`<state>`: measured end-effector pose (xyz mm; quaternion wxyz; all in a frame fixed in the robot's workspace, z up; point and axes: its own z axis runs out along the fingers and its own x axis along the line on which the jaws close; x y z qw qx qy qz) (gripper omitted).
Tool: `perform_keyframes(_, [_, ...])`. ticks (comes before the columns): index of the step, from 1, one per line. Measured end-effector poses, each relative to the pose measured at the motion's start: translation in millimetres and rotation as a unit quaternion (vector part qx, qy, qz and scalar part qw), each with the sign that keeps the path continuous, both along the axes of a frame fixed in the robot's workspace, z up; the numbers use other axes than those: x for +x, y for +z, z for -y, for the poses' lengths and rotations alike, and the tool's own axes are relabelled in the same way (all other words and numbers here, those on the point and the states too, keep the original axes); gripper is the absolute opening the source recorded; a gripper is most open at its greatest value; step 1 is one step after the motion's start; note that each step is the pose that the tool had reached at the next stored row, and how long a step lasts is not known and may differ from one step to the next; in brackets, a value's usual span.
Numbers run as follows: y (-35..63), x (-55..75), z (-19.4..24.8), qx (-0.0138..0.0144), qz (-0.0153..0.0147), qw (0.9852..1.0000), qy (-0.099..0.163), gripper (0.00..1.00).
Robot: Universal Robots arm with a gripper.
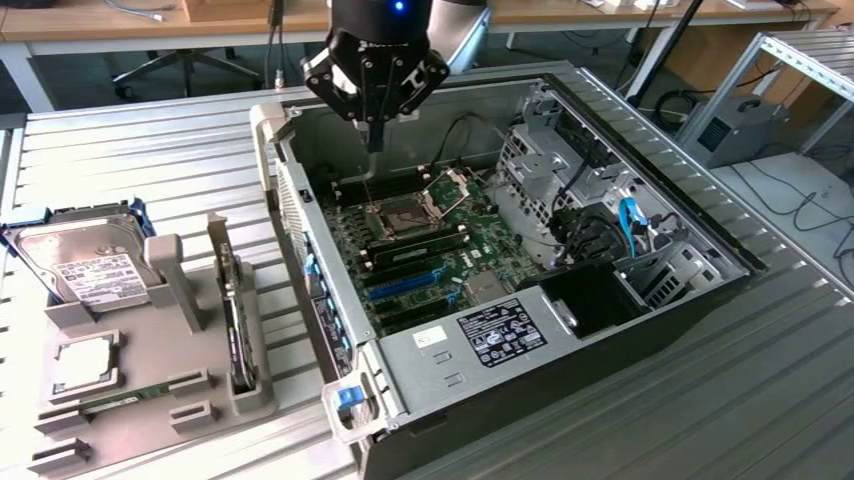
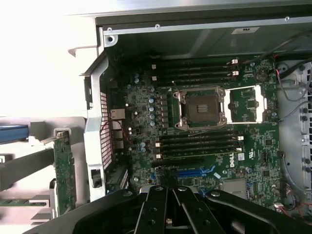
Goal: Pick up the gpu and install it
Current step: 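Reach for the gpu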
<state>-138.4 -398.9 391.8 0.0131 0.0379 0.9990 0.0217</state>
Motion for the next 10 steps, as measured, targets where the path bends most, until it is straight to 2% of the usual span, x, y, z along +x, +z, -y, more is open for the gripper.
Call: perform_keyframes(10, [-0.2,-4.1,0.0,0.0000,0.0000,1.0000,0.000,0.11])
